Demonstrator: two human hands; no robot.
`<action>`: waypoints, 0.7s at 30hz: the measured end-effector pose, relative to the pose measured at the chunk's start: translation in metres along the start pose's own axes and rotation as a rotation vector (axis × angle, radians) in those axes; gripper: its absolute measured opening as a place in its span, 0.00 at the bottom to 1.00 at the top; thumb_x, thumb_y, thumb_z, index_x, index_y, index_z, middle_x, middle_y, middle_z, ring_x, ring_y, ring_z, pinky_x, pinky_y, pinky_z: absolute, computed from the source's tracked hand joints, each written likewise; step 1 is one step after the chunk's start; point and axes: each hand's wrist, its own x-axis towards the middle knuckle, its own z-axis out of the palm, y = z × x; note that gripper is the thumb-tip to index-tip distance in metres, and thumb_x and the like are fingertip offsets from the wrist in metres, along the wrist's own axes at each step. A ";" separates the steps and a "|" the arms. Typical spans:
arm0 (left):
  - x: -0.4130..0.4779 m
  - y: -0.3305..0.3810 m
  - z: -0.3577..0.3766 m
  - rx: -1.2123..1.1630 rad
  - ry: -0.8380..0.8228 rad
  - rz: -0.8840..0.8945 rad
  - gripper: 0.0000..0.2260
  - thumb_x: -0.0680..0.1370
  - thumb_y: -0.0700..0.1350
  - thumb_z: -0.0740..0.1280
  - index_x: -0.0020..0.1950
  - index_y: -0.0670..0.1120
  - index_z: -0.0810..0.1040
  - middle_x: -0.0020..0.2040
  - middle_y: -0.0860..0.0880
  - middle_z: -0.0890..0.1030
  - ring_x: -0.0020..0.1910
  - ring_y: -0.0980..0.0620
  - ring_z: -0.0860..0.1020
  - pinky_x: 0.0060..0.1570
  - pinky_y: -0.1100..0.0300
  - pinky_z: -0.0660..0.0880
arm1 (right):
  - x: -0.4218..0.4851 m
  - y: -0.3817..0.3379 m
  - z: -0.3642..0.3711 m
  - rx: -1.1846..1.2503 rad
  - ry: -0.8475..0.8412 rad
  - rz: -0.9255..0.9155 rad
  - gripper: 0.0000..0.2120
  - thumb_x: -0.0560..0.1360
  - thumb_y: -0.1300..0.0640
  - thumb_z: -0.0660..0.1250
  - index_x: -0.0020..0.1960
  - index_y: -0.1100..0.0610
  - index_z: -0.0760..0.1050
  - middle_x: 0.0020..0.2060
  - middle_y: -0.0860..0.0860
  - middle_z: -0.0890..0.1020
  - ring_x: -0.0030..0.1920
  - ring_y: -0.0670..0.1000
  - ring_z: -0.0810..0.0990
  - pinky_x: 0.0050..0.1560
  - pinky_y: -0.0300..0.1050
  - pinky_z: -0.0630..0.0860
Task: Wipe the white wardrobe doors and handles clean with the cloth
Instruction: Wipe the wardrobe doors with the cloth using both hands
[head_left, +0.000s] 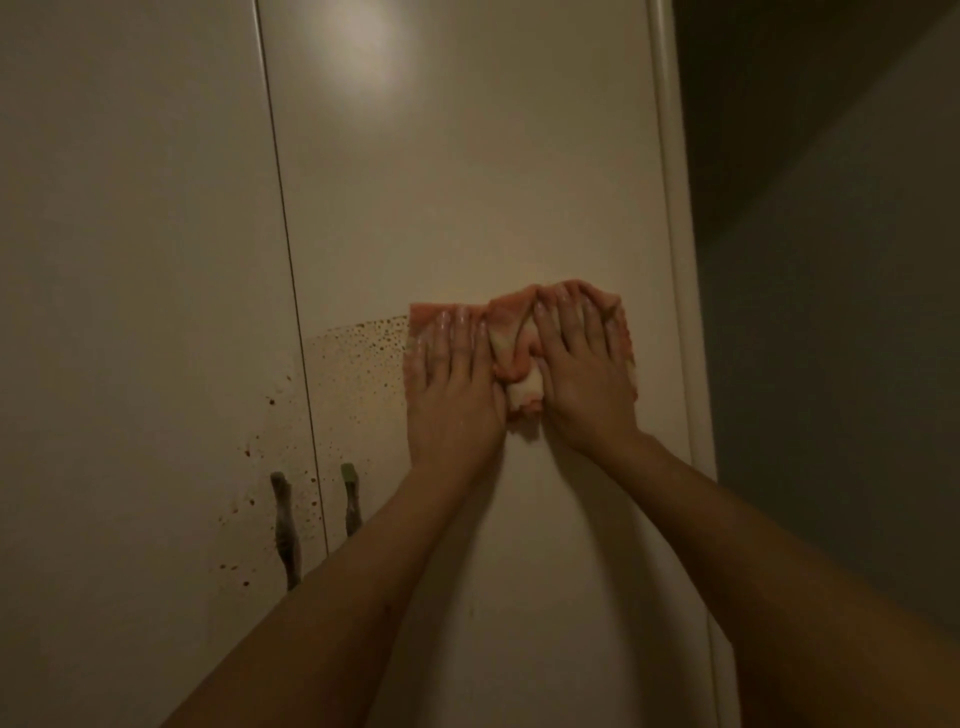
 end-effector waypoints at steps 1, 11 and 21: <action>0.012 -0.003 -0.004 0.006 0.008 0.000 0.28 0.81 0.52 0.50 0.79 0.43 0.50 0.80 0.42 0.52 0.79 0.43 0.48 0.76 0.44 0.45 | 0.011 -0.001 -0.005 -0.004 0.006 -0.005 0.30 0.82 0.44 0.41 0.81 0.51 0.44 0.81 0.53 0.47 0.80 0.55 0.43 0.78 0.56 0.40; 0.074 -0.031 -0.032 -0.001 0.064 -0.003 0.29 0.81 0.53 0.49 0.80 0.45 0.47 0.80 0.44 0.48 0.79 0.46 0.44 0.76 0.47 0.40 | 0.073 -0.018 -0.022 0.006 0.062 0.013 0.28 0.84 0.47 0.47 0.82 0.51 0.46 0.81 0.53 0.47 0.80 0.55 0.43 0.77 0.56 0.41; -0.020 -0.031 -0.007 -0.002 0.016 0.030 0.28 0.81 0.51 0.49 0.79 0.43 0.47 0.80 0.42 0.48 0.79 0.43 0.44 0.77 0.44 0.43 | -0.013 -0.032 0.020 0.028 0.083 -0.031 0.28 0.84 0.49 0.51 0.81 0.52 0.50 0.81 0.54 0.52 0.80 0.56 0.49 0.78 0.58 0.47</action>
